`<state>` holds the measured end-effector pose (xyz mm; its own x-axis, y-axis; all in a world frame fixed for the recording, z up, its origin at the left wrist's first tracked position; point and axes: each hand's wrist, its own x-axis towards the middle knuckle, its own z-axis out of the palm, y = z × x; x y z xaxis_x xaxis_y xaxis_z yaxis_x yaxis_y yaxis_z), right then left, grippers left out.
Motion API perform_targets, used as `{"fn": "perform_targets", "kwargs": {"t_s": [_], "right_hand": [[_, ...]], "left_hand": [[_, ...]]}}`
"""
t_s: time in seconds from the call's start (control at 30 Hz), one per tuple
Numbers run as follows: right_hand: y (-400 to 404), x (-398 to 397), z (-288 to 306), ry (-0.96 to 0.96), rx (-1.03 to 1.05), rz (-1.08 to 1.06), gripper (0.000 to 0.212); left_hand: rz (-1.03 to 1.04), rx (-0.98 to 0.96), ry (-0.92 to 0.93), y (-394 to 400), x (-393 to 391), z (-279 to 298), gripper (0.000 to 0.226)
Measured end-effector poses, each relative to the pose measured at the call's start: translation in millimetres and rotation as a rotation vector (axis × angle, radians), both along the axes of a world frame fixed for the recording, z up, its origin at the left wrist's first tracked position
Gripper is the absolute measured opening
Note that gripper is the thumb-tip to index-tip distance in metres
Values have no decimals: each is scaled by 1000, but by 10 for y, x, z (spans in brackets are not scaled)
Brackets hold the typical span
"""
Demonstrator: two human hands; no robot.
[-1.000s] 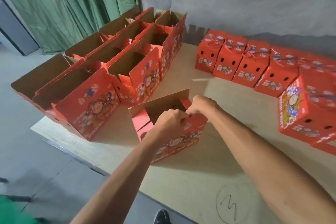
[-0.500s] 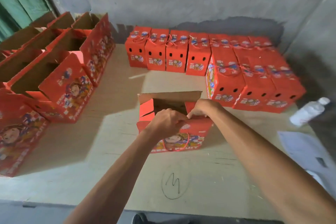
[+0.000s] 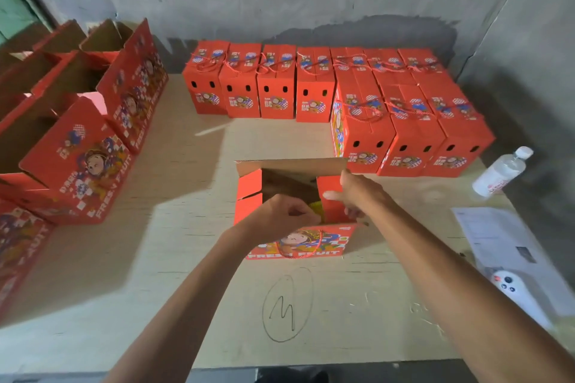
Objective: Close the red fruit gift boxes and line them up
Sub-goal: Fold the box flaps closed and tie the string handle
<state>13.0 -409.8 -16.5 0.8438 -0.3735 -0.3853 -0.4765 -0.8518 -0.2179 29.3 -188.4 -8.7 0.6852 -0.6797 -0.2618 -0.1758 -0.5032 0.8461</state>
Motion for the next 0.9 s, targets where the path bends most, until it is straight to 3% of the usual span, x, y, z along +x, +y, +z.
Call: {"fn": "perform_targets", "kwargs": {"t_s": [0.1,0.3,0.43,0.5,0.63,0.77,0.9], "right_hand": [[-55,-124,-179,-182,-23,-20,31],[59,-311,-625,-565,-201,-22,19],[90,-341,-724,-728,-242,-44,13],[100,-340,-765,-757,-190,-88,18],[48,-304,-840,-700,-66,-53,44],[1,-284,-888,-661,36,-37,55],[-41,-221,-848,-715,178,29,73]], "left_hand": [[201,-22,81,150,-46,-113,17],[643,53,-129,287,-2,-334,6],[838,-59,-372,390,45,-498,9],[853,-58,-413,388,130,-592,11],[725,59,-241,297,204,-702,30],[608,241,-310,253,212,-745,58],[556,294,-338,288,250,-801,52]]}}
